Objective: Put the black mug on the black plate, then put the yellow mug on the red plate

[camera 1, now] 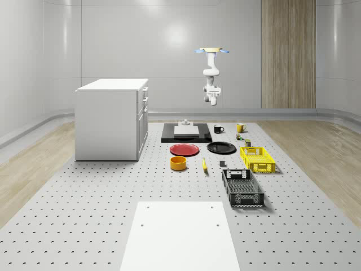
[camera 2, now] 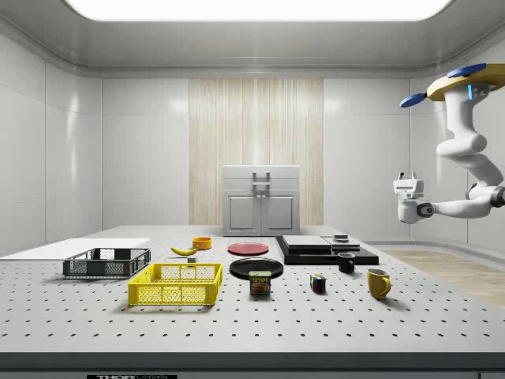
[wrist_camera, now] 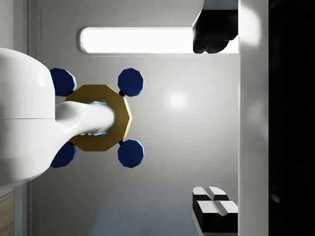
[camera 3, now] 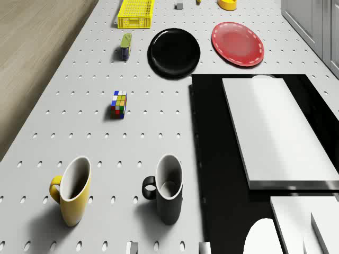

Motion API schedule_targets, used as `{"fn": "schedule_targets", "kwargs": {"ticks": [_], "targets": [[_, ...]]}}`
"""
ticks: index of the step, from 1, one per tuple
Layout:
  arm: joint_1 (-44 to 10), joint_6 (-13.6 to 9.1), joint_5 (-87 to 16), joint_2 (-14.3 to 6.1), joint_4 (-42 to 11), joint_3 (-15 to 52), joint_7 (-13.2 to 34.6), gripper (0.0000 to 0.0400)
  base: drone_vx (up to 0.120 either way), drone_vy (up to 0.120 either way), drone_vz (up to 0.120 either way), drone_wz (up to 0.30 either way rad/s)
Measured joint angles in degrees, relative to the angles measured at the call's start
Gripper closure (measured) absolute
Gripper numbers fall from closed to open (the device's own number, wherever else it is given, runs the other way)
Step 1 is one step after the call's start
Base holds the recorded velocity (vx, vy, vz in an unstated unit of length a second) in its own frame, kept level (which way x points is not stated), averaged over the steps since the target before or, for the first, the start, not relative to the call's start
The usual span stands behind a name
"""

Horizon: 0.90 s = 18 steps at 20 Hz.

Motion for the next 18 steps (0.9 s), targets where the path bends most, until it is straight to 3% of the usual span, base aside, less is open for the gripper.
{"fn": "schedule_targets", "kwargs": {"ticks": [9,18], "targets": [[-0.21,-7.73,0.08,2.69,10.83,0.12,-0.11,0.0,0.0,0.0,0.0,0.0],[-0.33,-10.69,0.12,4.71,16.21,0.19,-0.16,0.0,0.0,0.0,0.0,0.0]]}}
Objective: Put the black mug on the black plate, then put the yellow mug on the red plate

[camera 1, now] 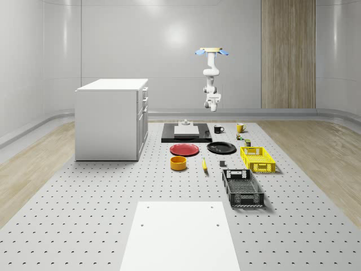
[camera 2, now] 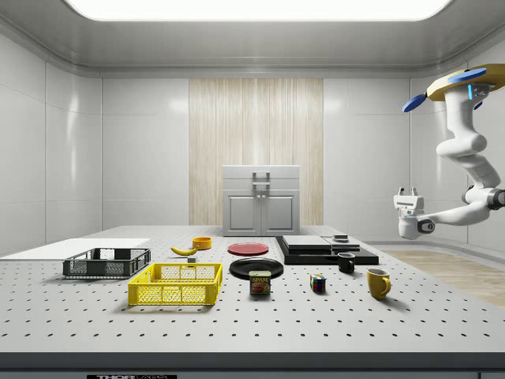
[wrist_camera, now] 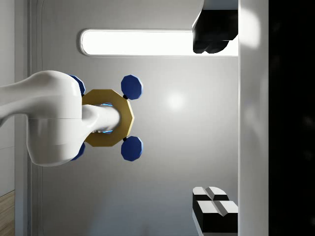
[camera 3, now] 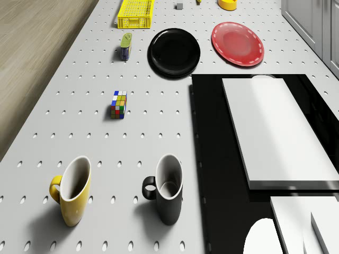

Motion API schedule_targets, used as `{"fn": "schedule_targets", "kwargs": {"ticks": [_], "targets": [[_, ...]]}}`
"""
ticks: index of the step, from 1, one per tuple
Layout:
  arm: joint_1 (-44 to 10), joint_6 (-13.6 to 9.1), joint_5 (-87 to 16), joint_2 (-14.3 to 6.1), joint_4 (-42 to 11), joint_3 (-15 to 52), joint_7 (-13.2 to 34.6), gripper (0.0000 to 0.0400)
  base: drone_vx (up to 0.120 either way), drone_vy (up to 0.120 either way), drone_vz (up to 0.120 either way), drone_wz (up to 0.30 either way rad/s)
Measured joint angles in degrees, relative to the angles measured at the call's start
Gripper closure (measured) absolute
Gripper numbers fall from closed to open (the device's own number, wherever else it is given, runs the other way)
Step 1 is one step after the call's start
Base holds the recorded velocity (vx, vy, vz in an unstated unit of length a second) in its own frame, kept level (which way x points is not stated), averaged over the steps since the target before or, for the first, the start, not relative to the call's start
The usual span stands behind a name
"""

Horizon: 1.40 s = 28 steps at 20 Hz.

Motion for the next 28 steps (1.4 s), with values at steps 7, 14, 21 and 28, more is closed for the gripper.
{"fn": "schedule_targets", "kwargs": {"ticks": [7,14,21,28], "targets": [[-0.06,-0.22,0.02,0.18,0.71,0.04,-0.03,0.0,0.0,0.0,0.0,0.0],[-0.11,-0.02,0.01,0.04,0.68,0.08,-0.04,0.0,0.0,0.0,0.0,0.0],[-0.16,0.26,-0.05,-0.15,0.51,0.15,-0.05,0.0,0.0,0.0,0.0,0.0],[-0.23,0.56,-0.28,-0.36,0.31,0.33,-0.03,0.0,0.034,0.0,0.0,0.0]]}}
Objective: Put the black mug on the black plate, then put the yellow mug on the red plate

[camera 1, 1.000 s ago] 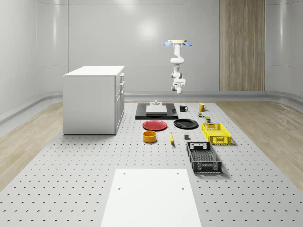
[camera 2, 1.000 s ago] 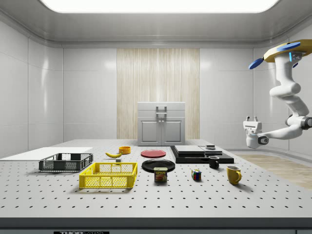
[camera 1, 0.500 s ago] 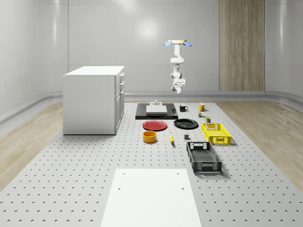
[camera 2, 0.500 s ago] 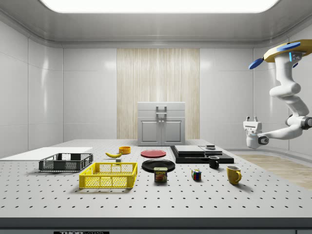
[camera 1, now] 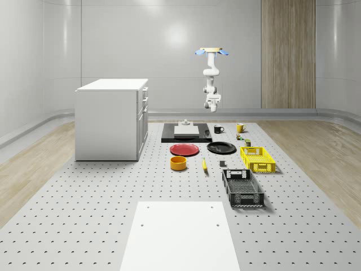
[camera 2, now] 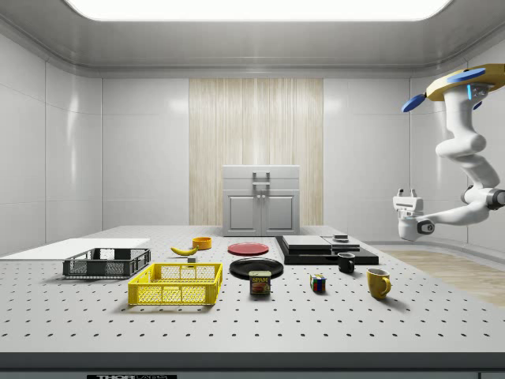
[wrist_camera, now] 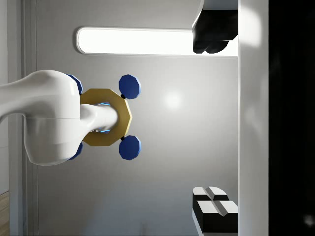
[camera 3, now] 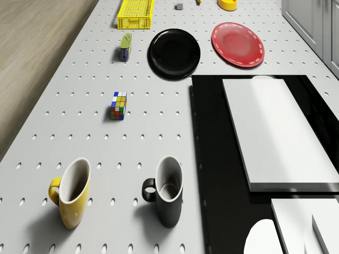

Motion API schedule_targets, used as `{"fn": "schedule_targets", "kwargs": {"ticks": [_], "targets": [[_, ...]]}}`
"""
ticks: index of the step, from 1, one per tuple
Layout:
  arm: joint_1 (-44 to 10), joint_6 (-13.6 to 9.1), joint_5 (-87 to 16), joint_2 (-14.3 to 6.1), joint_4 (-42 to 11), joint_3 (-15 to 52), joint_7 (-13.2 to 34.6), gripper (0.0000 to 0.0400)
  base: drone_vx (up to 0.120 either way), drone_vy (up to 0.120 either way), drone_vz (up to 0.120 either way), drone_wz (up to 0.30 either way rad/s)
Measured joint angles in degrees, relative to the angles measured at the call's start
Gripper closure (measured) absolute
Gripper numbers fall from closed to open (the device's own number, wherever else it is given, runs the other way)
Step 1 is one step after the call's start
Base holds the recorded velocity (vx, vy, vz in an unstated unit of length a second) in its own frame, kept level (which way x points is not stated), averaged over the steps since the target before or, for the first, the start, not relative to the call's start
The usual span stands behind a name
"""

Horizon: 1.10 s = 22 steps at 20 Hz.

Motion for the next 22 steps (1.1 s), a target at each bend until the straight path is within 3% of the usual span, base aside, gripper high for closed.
{"fn": "schedule_targets", "kwargs": {"ticks": [14,22], "targets": [[-0.75,0.63,-3.34,-0.45,-0.51,2.4,0.43,0.0,0.094,0.0,0.0,0.0],[-3.05,1.18,-13.78,-0.99,-1.98,9.79,1.85,0.0,0.115,0.0,0.0,0.0]]}}
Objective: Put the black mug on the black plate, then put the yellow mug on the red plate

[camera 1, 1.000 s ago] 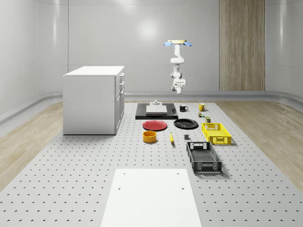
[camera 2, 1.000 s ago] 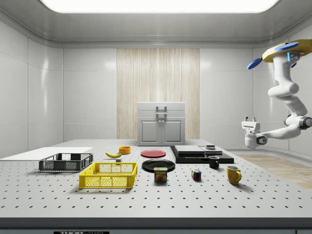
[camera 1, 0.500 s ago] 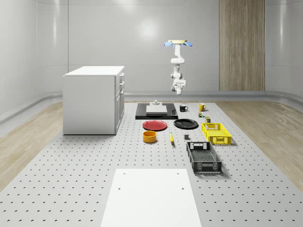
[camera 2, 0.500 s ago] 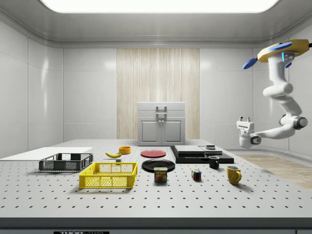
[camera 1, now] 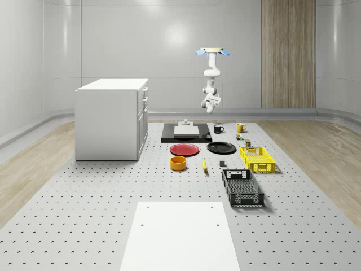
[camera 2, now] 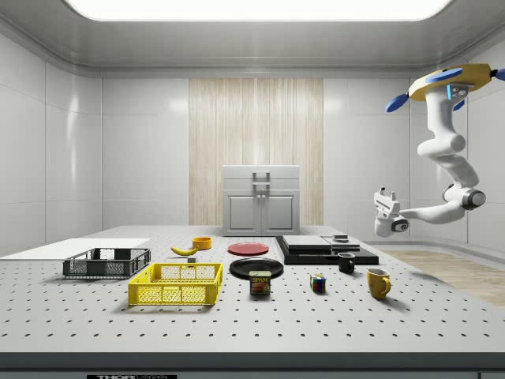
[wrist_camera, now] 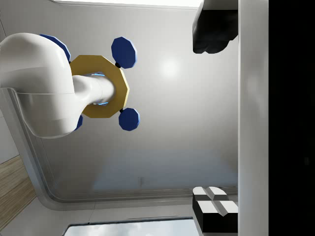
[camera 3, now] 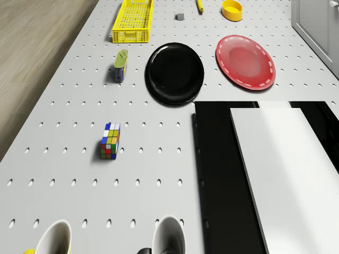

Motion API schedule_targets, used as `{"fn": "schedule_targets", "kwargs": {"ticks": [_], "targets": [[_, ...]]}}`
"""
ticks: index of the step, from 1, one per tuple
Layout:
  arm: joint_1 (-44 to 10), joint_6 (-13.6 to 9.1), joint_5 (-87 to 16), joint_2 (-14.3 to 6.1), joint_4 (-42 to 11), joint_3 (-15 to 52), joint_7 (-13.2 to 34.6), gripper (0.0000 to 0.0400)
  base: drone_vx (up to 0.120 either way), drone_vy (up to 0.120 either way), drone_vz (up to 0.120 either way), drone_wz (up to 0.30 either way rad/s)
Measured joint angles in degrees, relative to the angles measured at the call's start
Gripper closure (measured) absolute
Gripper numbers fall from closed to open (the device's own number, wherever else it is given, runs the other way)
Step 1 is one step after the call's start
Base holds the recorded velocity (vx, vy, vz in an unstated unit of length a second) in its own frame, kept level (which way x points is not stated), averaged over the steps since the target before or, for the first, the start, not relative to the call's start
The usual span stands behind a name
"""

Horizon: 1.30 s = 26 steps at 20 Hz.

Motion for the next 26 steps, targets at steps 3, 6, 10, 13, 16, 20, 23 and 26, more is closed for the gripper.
{"fn": "schedule_targets", "kwargs": {"ticks": [3,6,10,13,16,20,23,26], "targets": [[-2.0,0.42,-8.85,-0.57,-2.23,6.16,1.32,0.0,0.12,0.0,0.0,0.0],[-5.13,1.11,-22.15,-1.73,-7.21,15.03,3.68,0.0,0.12,0.0,0.0,0.0],[-11.76,1.8,-46.42,-4.54,-19.92,29.55,9.81,0.0,0.12,0.0,-0.05,0.0],[-19.24,0.44,-65.63,-7.05,-30.99,39.54,16.96,0.0,0.12,0.0,-0.12,0.0],[-28.47,-3.08,-80.85,-9.39,-38.97,47.18,24.6,0.0,0.12,0.0,-0.12,0.0],[-39.77,-8.3,-92.55,-12.25,-44.04,53.83,32.59,0.0,0.12,-0.01,-0.12,0.0],[-45.74,-11.01,-96.69,-14.12,-45.51,56.83,36.52,0.0,0.12,-0.12,-0.12,0.0],[-49.71,-12.52,-98.67,-15.71,-46.13,58.74,39.12,0.0,0.12,-0.12,-0.12,0.0]]}}
